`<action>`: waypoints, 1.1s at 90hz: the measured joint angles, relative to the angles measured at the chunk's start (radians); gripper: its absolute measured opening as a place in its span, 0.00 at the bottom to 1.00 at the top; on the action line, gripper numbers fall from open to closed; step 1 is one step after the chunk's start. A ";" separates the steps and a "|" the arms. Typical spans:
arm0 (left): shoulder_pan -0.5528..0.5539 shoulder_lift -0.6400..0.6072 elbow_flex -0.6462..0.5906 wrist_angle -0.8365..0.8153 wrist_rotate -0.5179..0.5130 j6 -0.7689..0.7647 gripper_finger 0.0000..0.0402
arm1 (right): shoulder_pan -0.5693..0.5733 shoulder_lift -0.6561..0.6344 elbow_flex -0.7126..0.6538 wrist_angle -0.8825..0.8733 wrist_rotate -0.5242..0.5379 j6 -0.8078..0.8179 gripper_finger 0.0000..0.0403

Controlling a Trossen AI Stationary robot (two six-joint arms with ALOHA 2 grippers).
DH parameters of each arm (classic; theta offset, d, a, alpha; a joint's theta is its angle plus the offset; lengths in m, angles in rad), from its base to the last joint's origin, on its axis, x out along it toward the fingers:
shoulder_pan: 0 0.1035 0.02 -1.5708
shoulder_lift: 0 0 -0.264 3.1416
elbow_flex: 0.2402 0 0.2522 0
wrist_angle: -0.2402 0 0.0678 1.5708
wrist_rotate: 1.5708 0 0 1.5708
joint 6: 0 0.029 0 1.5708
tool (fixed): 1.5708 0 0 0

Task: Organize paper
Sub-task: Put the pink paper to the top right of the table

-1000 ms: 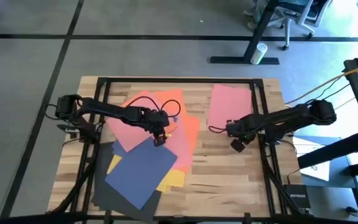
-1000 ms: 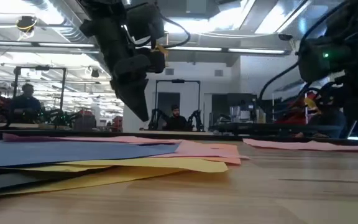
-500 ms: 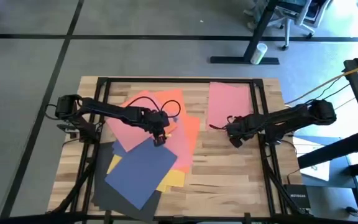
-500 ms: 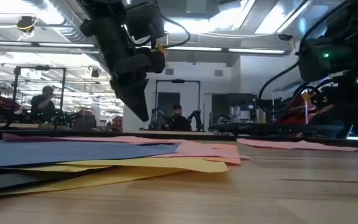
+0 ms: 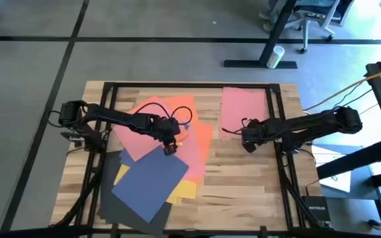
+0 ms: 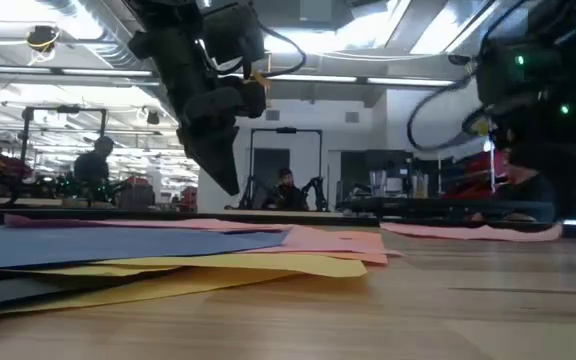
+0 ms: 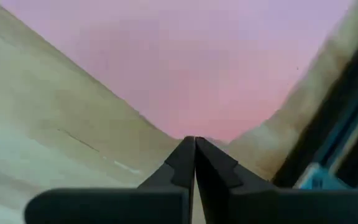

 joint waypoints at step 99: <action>0.000 0.000 0.000 0.009 0.000 -0.022 0.00 | 0.016 0.046 0.059 0.018 -0.062 -0.210 0.01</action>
